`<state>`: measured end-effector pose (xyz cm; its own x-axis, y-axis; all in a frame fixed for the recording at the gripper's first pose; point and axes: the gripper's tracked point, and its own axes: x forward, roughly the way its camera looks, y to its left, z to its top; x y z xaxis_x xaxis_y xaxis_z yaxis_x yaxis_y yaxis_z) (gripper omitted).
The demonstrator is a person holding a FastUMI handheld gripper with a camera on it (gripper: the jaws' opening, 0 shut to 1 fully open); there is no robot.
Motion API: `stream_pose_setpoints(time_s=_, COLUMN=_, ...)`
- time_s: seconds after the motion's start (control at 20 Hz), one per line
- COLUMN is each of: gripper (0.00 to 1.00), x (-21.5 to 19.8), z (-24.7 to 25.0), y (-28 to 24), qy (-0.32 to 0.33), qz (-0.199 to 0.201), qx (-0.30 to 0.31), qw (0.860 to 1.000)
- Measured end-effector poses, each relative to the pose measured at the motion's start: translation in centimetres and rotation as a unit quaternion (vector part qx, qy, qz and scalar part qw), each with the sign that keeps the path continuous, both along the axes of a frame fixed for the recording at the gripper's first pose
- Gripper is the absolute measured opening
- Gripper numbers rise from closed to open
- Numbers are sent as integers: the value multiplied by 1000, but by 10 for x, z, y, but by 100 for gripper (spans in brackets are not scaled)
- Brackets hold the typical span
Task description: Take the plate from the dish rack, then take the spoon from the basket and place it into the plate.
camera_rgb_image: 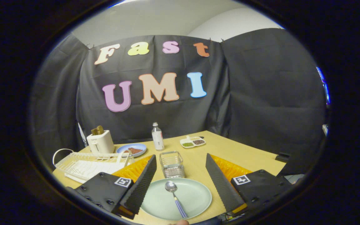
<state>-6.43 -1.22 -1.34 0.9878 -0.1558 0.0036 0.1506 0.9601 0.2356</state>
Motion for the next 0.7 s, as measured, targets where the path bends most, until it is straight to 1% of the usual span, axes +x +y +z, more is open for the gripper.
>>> stream_pose_setpoints(time_s=0.2, gripper=100, x=-8, z=16, y=23, qy=-35, qz=54, qx=4, qw=998)
stream_pose_setpoints(time_s=0.35, gripper=100, x=-12, z=21, y=37, qy=-49, qz=83, qx=-6, qw=995)
stream_pose_setpoints(time_s=0.5, gripper=100, x=-18, z=22, y=45, qy=-57, qz=98, qx=-15, qw=993)
stream_pose_setpoints(time_s=0.7, gripper=100, x=-18, z=18, y=50, qy=-57, qz=103, qx=-19, qw=993)
